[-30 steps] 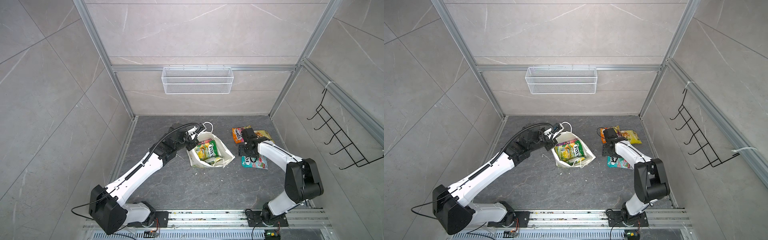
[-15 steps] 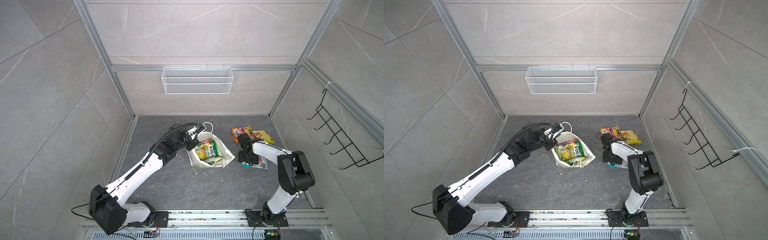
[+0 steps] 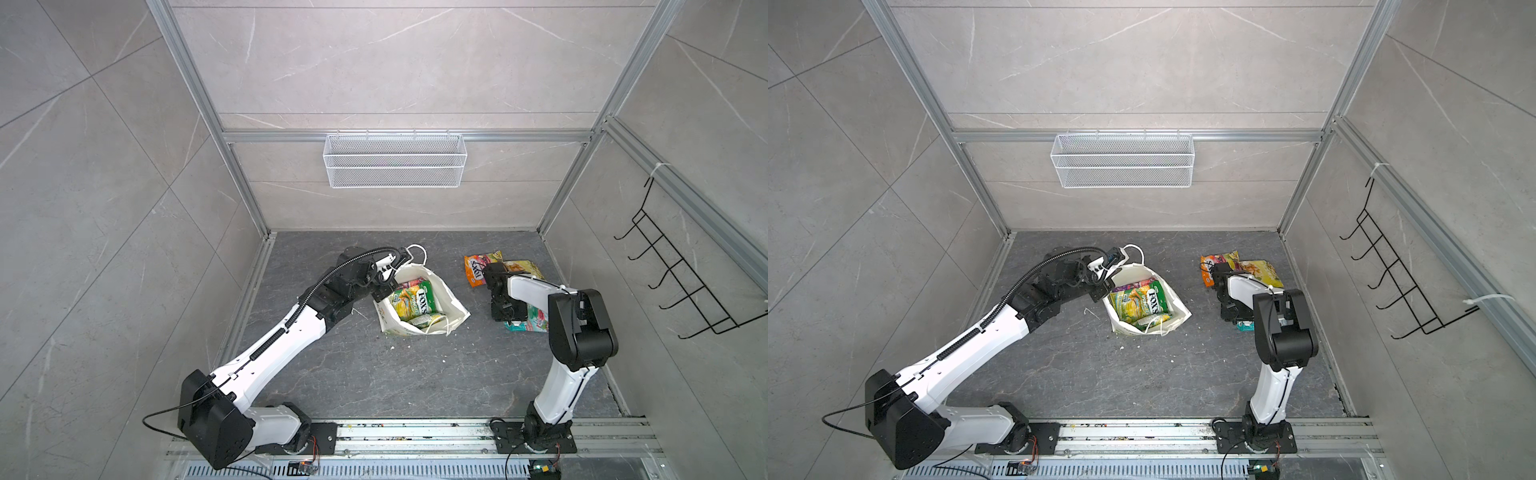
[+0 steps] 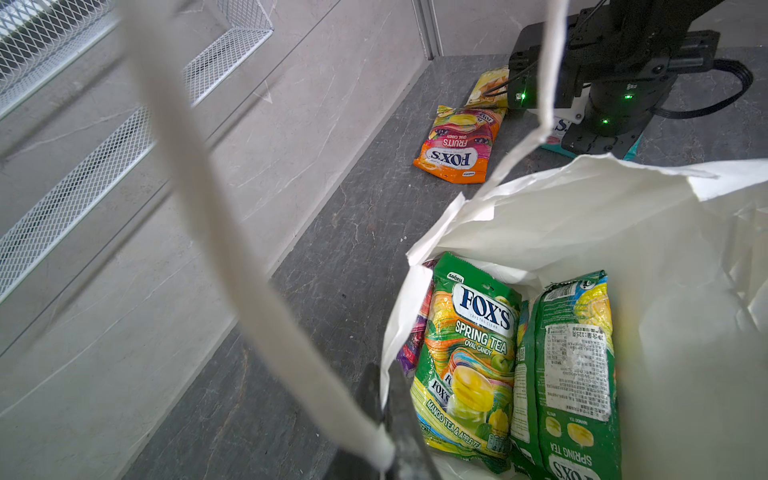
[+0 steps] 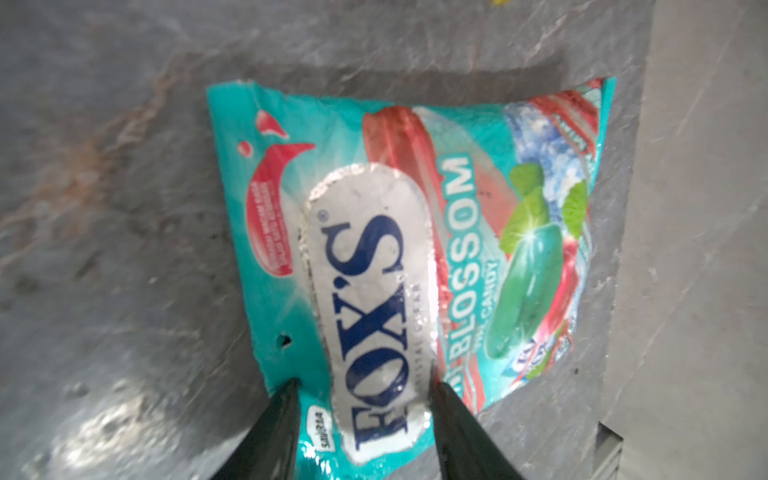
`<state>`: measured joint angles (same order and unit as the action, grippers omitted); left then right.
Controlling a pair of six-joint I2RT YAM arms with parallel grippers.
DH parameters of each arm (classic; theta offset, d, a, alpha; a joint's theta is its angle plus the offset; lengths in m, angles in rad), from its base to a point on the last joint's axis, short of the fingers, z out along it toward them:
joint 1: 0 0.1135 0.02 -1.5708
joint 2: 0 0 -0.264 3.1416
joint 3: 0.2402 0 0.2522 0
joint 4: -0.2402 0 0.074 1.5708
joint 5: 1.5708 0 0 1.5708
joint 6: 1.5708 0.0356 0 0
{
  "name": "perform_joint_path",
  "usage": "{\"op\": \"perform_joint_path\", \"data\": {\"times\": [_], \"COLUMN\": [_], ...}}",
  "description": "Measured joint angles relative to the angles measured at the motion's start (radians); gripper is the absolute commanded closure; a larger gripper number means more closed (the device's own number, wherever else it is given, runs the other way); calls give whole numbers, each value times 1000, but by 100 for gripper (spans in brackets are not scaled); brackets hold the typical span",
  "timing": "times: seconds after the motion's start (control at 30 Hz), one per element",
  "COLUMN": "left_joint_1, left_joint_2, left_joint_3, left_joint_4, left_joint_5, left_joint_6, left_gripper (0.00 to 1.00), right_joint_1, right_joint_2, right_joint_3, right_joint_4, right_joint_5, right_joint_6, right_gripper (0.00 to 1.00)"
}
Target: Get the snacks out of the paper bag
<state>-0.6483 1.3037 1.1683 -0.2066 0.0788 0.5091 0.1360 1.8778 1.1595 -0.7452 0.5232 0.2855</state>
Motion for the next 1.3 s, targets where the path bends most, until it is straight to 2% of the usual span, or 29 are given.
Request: {"op": "perform_joint_path", "data": {"times": [0.4, 0.6, 0.7, 0.77, 0.83, 0.9, 1.0, 1.07, 1.13, 1.3], "left_joint_1": [0, 0, 0, 0, 0, 0, 0, 0, 0, 0], "left_joint_2": [19, 19, 19, 19, 19, 19, 19, 19, 19, 19], "left_joint_3": [10, 10, 10, 10, 10, 10, 10, 10, 10, 10], "left_joint_4": [-2, -2, -2, -2, -1, -1, 0, -1, -1, -1], "left_joint_5": [8, 11, 11, 11, 11, 11, 14, 21, 24, 28], "left_joint_6": [32, 34, 34, 34, 34, 34, 34, 34, 34, 34], "left_gripper": [100, 100, 100, 100, 100, 100, 100, 100, 100, 100], "right_joint_1": [-18, -20, -24, -24, -30, -68, -230, -369, -458, -558], "right_joint_2": [81, 90, 30, -75, -198, -320, -448, -481, -494, -544], "right_joint_3": [72, 94, 80, 37, -14, -73, -181, -262, -328, -428], "right_joint_4": [-29, -48, -40, -16, 14, 66, 165, 232, 273, 325], "right_joint_5": [119, 130, 79, 41, 9, -47, -189, -282, -338, -425], "right_joint_6": [-89, -95, -85, -58, -23, 24, 119, 192, 248, 355], "right_gripper": [47, 40, 37, 32, 31, 30, 28, 27, 26, 22]}}
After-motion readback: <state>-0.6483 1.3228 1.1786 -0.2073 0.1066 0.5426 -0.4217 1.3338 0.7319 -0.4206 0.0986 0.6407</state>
